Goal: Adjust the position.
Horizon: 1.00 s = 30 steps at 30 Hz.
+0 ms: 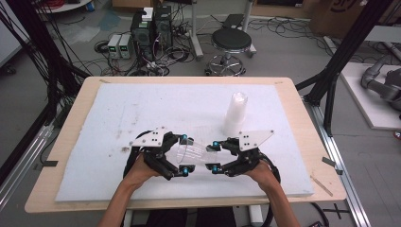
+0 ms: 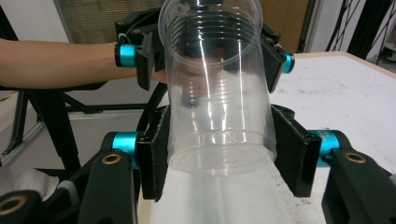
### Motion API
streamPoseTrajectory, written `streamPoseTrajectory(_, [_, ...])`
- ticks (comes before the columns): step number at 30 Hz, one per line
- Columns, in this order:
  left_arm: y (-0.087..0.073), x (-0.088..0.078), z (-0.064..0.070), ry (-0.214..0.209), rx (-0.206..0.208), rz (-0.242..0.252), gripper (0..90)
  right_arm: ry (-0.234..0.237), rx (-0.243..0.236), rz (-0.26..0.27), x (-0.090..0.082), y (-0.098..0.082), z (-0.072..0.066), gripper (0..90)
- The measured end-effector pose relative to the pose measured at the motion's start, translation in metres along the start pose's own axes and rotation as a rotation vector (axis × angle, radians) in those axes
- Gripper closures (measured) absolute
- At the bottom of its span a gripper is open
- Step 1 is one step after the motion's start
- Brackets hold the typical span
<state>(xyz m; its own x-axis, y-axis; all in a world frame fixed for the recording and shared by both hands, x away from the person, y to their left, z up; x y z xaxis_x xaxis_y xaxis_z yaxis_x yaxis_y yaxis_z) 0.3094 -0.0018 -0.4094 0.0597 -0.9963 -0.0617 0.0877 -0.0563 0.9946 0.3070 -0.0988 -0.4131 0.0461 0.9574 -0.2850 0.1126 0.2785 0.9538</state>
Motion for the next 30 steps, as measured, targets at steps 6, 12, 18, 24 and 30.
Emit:
streamPoseTrajectory(6, [0.0014, -0.0005, 0.0012, -0.011, 0.011, 0.010, 16.8, 0.000, -0.006, 0.008, 0.0013, 0.0007, 0.0005, 43.0])
streamPoseTrajectory(12, [0.0017, -0.0008, 0.0020, -0.020, 0.011, 0.012, 22.2, 0.009, -0.006, 0.009, 0.0037, 0.0003, -0.0006, 43.0])
streamPoseTrajectory(18, [0.0022, -0.0019, 0.0012, -0.015, 0.018, 0.014, 28.8, 0.012, -0.010, 0.004, 0.0060, -0.0006, -0.0004, 43.1])
streamPoseTrajectory(24, [0.0007, -0.0020, -0.0002, -0.001, 0.022, -0.001, 31.6, 0.008, -0.009, -0.003, 0.0061, -0.0019, 0.0011, 43.0])
streamPoseTrajectory(30, [0.0001, -0.0020, -0.0008, 0.009, 0.020, -0.007, 34.0, 0.002, -0.010, -0.010, 0.0067, -0.0030, 0.0021, 43.0])
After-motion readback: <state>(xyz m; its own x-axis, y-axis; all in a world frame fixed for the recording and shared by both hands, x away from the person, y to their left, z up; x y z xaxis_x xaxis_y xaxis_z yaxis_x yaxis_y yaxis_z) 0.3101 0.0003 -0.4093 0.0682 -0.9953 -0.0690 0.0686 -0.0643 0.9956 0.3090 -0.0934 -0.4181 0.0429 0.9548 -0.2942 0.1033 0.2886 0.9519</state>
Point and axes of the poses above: each handheld gripper's, and its own axes: x roughly forward along the jaws, y roughly out of its top, z roughly to its right, the point moved 10 cm from there along x, roughly forward along the jaws, and after that the axes turned 3 degrees about x, right-handed, at the moved point
